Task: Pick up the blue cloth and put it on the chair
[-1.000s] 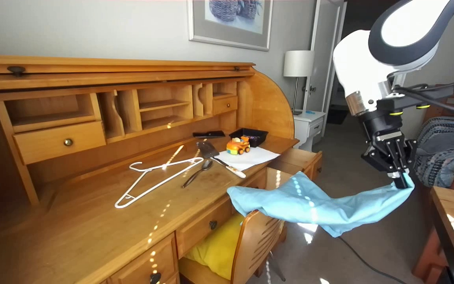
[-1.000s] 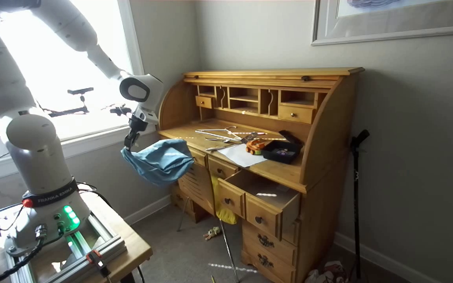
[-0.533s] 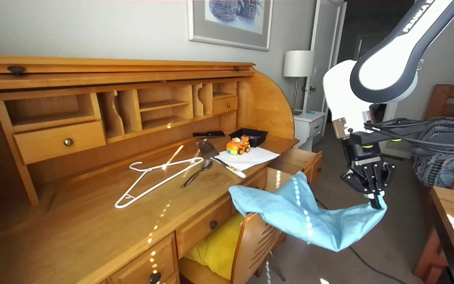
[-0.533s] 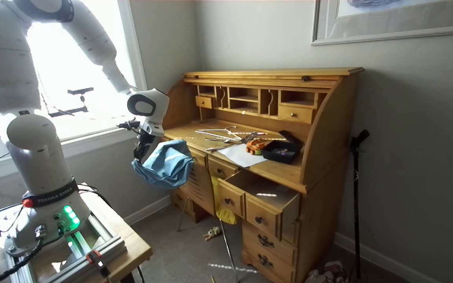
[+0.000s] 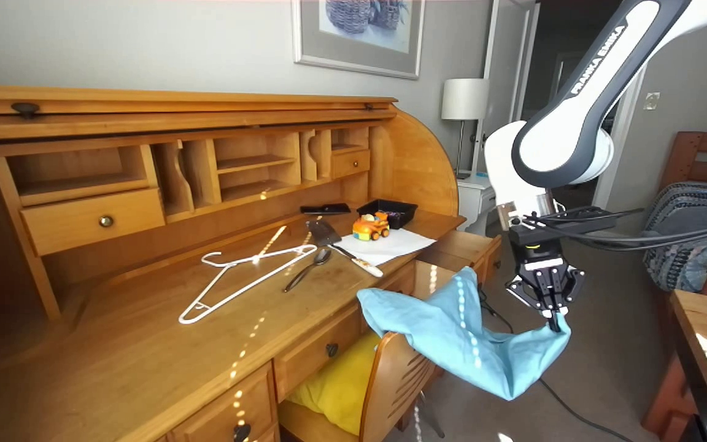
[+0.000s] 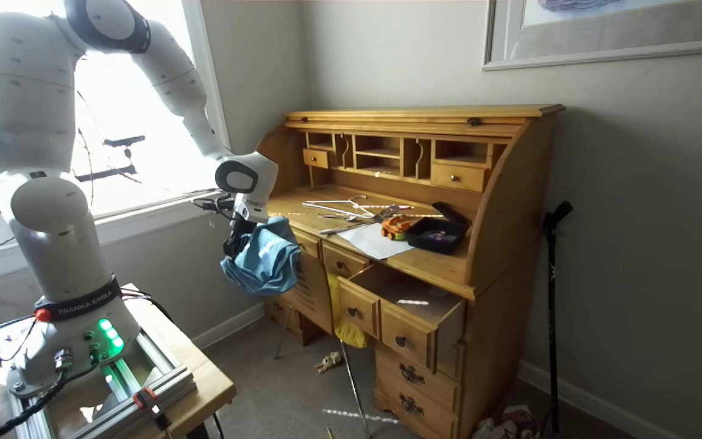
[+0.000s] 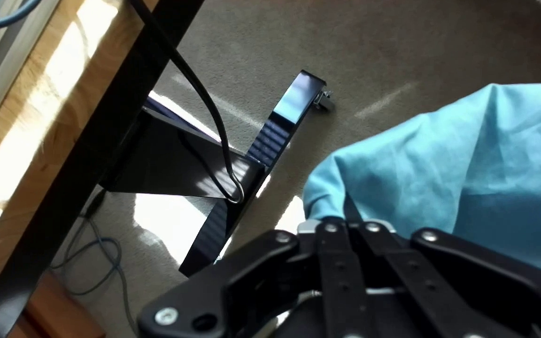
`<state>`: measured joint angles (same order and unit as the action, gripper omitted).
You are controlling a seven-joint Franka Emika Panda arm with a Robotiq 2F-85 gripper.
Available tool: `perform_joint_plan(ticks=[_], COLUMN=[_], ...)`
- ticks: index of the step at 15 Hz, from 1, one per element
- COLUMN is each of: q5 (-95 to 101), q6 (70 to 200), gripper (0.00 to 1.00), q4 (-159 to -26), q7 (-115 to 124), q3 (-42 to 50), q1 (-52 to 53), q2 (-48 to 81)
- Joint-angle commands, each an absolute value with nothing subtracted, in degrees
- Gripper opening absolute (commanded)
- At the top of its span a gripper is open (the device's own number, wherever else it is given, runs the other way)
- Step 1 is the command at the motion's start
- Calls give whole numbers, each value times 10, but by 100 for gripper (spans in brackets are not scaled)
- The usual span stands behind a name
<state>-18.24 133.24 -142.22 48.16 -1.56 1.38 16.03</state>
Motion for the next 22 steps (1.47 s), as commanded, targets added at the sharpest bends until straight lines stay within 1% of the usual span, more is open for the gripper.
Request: perform_joint_plan(ticks=[1, 7, 8, 9, 11, 12, 14, 19, 20, 22], q5=[-189, -172, -169, -162, -152, -142, -116, -91, -103, -127], q6=[1361, 1404, 1403, 1399, 1393, 1388, 1377, 1298, 1283, 1256], gripper=[1, 1, 27, 28, 40, 49, 62, 98, 100, 100], q4=[-1399, -1389, -1391, -1393, -1397, -1401, -1406, -1407, -1405, -1399], q7=[494, 517, 523, 532, 550, 563, 589, 609, 591, 552], q3=[-8, -2, -1, 2, 7, 10, 16, 0, -7, -19], q1=[29, 57, 61, 67, 76, 82, 93, 88, 83, 75], q2=[198, 215, 211, 204, 190, 177, 149, 54, 32, -5])
